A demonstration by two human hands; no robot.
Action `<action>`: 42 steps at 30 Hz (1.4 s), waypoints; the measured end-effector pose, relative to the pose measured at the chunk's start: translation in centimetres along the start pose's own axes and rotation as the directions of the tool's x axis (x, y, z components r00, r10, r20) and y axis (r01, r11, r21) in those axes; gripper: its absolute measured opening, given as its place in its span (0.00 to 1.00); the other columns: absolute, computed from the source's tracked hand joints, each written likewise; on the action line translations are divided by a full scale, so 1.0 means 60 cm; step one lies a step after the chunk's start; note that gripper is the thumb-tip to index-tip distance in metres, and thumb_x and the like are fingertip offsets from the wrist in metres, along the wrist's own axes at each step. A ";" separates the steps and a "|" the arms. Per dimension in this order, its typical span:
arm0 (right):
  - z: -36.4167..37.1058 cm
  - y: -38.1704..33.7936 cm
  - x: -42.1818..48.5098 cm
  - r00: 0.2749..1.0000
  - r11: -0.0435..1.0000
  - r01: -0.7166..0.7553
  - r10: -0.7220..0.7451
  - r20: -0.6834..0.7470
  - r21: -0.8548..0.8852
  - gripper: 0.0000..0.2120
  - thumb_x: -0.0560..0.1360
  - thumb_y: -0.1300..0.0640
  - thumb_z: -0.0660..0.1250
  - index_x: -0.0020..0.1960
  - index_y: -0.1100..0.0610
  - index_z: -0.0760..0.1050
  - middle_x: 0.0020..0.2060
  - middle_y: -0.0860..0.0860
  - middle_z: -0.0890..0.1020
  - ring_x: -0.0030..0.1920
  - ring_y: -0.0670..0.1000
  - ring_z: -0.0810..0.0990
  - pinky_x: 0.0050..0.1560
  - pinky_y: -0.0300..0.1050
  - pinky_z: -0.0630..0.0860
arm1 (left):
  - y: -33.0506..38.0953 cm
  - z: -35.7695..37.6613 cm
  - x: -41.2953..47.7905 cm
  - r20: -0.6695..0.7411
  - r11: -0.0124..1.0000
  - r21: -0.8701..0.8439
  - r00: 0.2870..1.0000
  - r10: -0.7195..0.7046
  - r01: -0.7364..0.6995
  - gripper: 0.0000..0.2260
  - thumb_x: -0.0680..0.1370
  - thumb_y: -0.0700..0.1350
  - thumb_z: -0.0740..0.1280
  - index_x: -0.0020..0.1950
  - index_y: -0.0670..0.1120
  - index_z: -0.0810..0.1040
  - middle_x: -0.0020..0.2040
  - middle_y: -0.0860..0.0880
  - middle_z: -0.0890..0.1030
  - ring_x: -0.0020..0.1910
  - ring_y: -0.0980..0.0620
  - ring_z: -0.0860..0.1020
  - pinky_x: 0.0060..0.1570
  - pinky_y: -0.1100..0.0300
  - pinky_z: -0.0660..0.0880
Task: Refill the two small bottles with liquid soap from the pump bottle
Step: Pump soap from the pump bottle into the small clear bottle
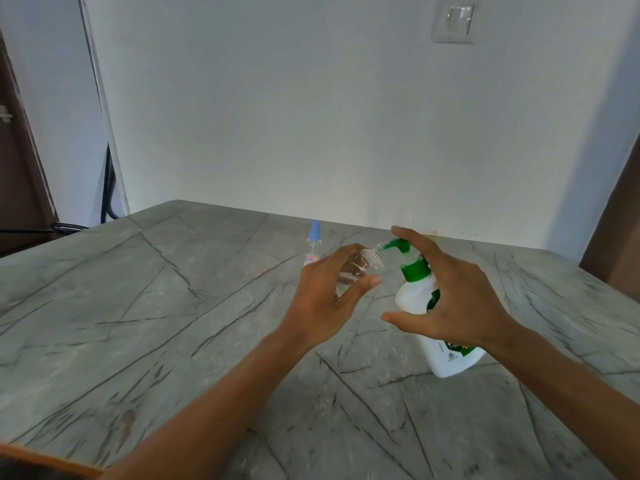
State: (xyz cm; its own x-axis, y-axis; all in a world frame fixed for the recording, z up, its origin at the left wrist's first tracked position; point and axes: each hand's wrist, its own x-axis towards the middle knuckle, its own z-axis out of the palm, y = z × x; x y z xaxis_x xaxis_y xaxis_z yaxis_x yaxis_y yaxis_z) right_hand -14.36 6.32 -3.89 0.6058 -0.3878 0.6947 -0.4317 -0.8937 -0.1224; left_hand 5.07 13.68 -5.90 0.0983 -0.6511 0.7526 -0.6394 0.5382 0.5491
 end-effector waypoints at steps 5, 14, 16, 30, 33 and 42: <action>0.005 0.000 -0.004 1.000 0.999 -0.021 0.021 -0.005 0.043 0.45 0.60 0.36 0.72 0.70 0.31 0.50 0.48 0.41 0.79 0.39 0.46 0.78 0.41 0.41 0.79 | -0.005 0.000 0.000 -0.005 1.000 0.028 1.000 0.007 -0.007 0.20 0.74 0.55 0.67 0.63 0.48 0.74 0.53 0.53 0.81 0.49 0.59 0.79 0.47 0.72 0.75; 0.003 -0.001 -0.003 0.999 0.992 -0.013 0.019 -0.042 0.123 0.41 0.58 0.42 0.76 0.66 0.37 0.59 0.50 0.43 0.79 0.41 0.44 0.80 0.41 0.31 0.74 | -0.003 0.003 -0.004 0.013 0.999 0.035 0.999 0.029 -0.029 0.19 0.75 0.54 0.68 0.63 0.48 0.74 0.52 0.53 0.81 0.49 0.58 0.79 0.49 0.67 0.77; 0.003 -0.001 -0.004 0.999 0.993 -0.020 0.025 -0.044 0.119 0.40 0.58 0.41 0.76 0.65 0.39 0.60 0.50 0.43 0.79 0.41 0.43 0.79 0.41 0.30 0.72 | -0.004 0.006 -0.006 0.013 0.999 0.023 0.999 0.031 -0.031 0.19 0.75 0.54 0.68 0.63 0.47 0.74 0.51 0.53 0.81 0.48 0.58 0.79 0.49 0.64 0.77; 0.001 -0.010 -0.005 0.999 0.997 -0.041 0.042 -0.018 0.058 0.46 0.59 0.40 0.74 0.70 0.33 0.53 0.50 0.42 0.78 0.41 0.47 0.79 0.44 0.38 0.78 | 0.001 0.000 -0.004 -0.017 0.999 0.043 1.000 0.009 -0.009 0.21 0.74 0.55 0.68 0.64 0.48 0.74 0.53 0.53 0.81 0.48 0.58 0.79 0.49 0.69 0.76; 0.003 -0.009 -0.002 0.999 0.996 -0.032 0.034 -0.018 0.081 0.45 0.58 0.40 0.75 0.67 0.31 0.52 0.50 0.42 0.78 0.41 0.46 0.79 0.44 0.34 0.75 | -0.001 -0.001 -0.003 -0.037 0.998 0.055 0.999 0.028 -0.026 0.21 0.72 0.55 0.70 0.62 0.48 0.75 0.52 0.54 0.81 0.47 0.59 0.79 0.49 0.70 0.75; 0.002 -0.009 -0.005 0.999 0.998 -0.030 0.032 -0.044 0.062 0.41 0.59 0.42 0.75 0.67 0.39 0.60 0.45 0.42 0.79 0.38 0.42 0.78 0.40 0.32 0.73 | -0.006 0.002 -0.005 -0.018 0.999 0.051 1.000 0.017 -0.016 0.22 0.70 0.52 0.74 0.61 0.48 0.75 0.50 0.57 0.80 0.48 0.61 0.78 0.49 0.72 0.74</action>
State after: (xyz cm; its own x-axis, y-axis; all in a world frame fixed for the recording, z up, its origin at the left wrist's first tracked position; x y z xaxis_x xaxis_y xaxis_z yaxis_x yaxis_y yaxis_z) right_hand -14.24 6.92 -4.10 0.5618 -0.4063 0.7206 -0.4073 -0.8941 -0.1865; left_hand 5.17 13.61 -6.34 0.1010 -0.6319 0.7684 -0.6791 0.5206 0.5174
